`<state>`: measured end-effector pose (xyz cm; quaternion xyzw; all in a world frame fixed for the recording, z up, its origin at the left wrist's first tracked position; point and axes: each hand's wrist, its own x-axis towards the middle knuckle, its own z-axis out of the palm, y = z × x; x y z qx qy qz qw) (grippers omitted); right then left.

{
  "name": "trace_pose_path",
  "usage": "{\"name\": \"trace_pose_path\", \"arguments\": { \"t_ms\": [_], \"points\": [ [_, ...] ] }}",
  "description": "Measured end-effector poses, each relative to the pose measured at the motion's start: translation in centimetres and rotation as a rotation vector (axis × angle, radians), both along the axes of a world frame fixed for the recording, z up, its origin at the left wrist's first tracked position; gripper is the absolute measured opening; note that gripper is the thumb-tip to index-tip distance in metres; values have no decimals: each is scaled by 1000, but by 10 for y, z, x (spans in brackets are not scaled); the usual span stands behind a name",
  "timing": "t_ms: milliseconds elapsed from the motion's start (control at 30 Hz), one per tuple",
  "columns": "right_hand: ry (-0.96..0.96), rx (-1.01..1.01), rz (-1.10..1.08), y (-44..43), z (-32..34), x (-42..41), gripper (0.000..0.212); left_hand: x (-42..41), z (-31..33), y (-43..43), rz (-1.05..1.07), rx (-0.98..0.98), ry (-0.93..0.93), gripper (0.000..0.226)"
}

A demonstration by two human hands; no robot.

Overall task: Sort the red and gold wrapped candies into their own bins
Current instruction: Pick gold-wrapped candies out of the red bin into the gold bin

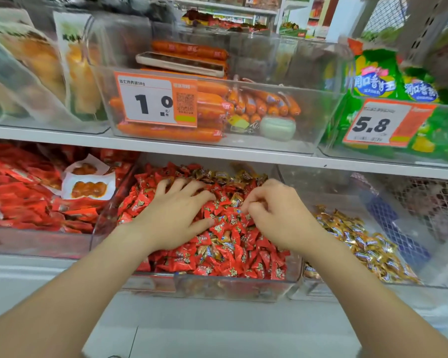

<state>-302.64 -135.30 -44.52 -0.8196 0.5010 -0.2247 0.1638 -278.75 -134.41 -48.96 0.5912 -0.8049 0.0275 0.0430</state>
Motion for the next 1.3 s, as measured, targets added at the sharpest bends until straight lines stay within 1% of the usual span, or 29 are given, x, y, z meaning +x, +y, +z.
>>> {"name": "trace_pose_path", "arguments": {
  "t_ms": [67, 133, 200, 233, 267, 333, 367, 433, 467, 500, 567, 600, 667, 700, 733, 767, 800, 867, 900, 967, 1033, 1133, 1200, 1267, 1300],
  "points": [
    [-38, 62, 41, 6, 3, 3, 31, -2, 2, 3, -52, -78, 44, 54],
    [-1, 143, 148, 15, 0, 10, 26, -7, 8, 11, -113, -134, 150, 38],
    [145, 109, 249, 18, -12, 17, 22, -9, 15, 22, -149, -126, 285, 16],
    [241, 73, 273, 17, -19, 20, 23, -9, 16, 27, -165, -90, 322, 14],
    [326, 45, 277, 15, -24, 22, 26, -8, 15, 32, -182, -46, 319, 19],
    [455, 5, 231, 11, -25, 22, 32, -4, 11, 38, -188, 40, 187, 34],
    [510, -41, 210, 9, -23, 20, 28, -3, 10, 39, -168, 58, 103, 40],
    [613, -142, 186, 7, -19, 18, 11, -1, 11, 37, -108, 11, 2, 44],
    [654, -167, 177, 8, -17, 17, 13, 0, 14, 35, -74, -25, -32, 43],
    [683, -176, 172, 9, -16, 17, 20, 1, 17, 33, -33, -44, -83, 42],
    [645, -177, 176, 8, -12, 16, 26, 2, 17, 30, 33, -91, -203, 42],
    [559, -153, 200, 8, -10, 16, 25, 3, 16, 29, 38, -125, -231, 39],
    [335, -21, 271, 8, -10, 18, 18, 1, 12, 27, -49, -204, -181, 21],
    [270, 40, 302, 9, -11, 21, 13, 0, 11, 28, -117, -194, -106, 13],
    [249, 64, 325, 8, -14, 23, 12, -3, 12, 28, -156, -138, -2, 11],
    [257, 62, 338, 6, -18, 25, 14, -5, 13, 30, -161, -46, 83, 9],
    [279, 55, 335, 4, -21, 25, 20, -6, 11, 30, -142, 33, 119, 13],
    [368, 40, 305, 1, -25, 24, 27, -9, 6, 29, -75, 109, 65, 30],
    [417, 43, 286, 1, -25, 24, 26, -8, 3, 28, -50, 121, 24, 37],
    [492, 37, 241, 3, -23, 24, 13, -10, 4, 26, -43, 152, -38, 43],
    [568, -7, 174, 5, -19, 24, 8, -15, 8, 24, -67, 150, -90, 40],
    [643, -91, 120, 8, -13, 21, 17, -22, 10, 24, -53, 63, -87, 23],
    [620, -90, 114, 9, -14, 19, 21, -23, 11, 26, -44, 27, -88, 14],
    [492, -47, 120, 11, -16, 20, 14, -20, 10, 27, -64, 1, -82, 12],
    [417, -19, 121, 12, -18, 21, 14, -19, 9, 27, -73, -5, -56, 13]
  ]
}}
